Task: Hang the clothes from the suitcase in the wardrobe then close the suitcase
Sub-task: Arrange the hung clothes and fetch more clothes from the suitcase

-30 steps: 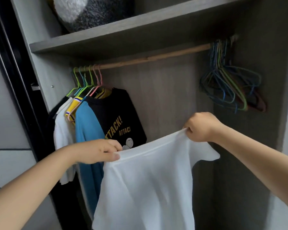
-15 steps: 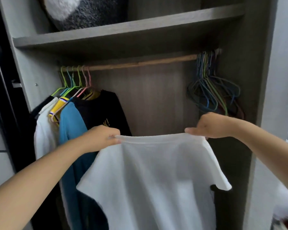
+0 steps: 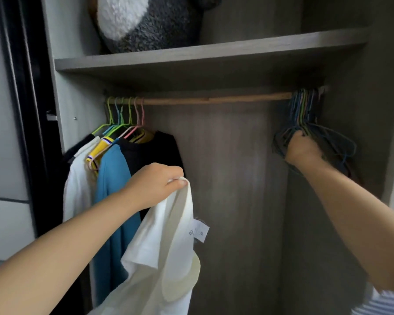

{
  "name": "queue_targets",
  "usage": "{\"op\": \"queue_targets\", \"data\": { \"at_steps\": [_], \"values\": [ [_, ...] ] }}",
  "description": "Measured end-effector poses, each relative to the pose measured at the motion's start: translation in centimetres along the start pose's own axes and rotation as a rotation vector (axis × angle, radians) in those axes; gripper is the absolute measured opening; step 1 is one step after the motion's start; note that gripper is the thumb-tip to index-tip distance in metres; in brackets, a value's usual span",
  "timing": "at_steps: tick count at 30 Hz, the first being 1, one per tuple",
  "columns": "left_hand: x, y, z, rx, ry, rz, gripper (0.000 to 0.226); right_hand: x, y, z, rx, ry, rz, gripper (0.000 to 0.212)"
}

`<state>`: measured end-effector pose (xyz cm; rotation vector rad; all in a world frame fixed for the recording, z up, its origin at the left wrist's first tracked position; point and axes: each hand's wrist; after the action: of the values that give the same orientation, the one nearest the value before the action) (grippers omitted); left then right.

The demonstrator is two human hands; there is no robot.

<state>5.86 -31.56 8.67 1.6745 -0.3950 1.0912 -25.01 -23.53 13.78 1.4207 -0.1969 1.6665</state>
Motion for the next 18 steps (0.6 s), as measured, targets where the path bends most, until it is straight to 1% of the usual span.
{"op": "queue_targets", "data": {
  "at_steps": [1,4,8,10,12,15,17,18],
  "values": [
    [0.4,-0.1,0.4,0.027,0.010,-0.010,0.041,0.1,0.6,0.2,-0.003,0.066,0.012,0.048],
    [1.0,-0.8,1.6,0.098,0.003,-0.057,0.037,0.7,1.5,0.2,0.002,0.187,0.018,0.033],
    [1.5,-1.9,2.6,0.134,0.017,-0.070,0.038,1.5,2.3,-0.2,0.026,0.311,-0.045,0.030],
    [1.4,-2.5,3.1,0.133,0.043,-0.083,0.046,1.3,2.5,-0.3,0.067,0.383,-0.078,0.027],
    [1.1,-2.9,3.6,0.150,0.039,-0.082,0.060,0.1,2.5,-0.5,0.136,0.456,-0.089,0.022],
    [0.8,-3.3,4.5,0.159,0.005,-0.077,0.058,-3.2,0.6,-0.4,0.214,0.567,-0.068,0.027],
    [1.0,-3.1,4.9,0.168,0.017,-0.063,0.067,-5.7,-1.9,-0.1,0.266,0.722,-0.029,0.033],
    [1.0,-3.0,5.0,0.180,0.017,-0.054,0.070,-7.0,-3.3,0.0,0.288,0.777,-0.002,0.033]
  ]
}}
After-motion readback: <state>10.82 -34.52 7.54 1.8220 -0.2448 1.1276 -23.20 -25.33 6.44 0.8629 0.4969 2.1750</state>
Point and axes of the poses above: each hand's wrist, its own y-axis towards the middle knuckle, its own x-axis out of the back of the hand, z = x × y, and after that the axes turned 4 degrees about z, right-handed
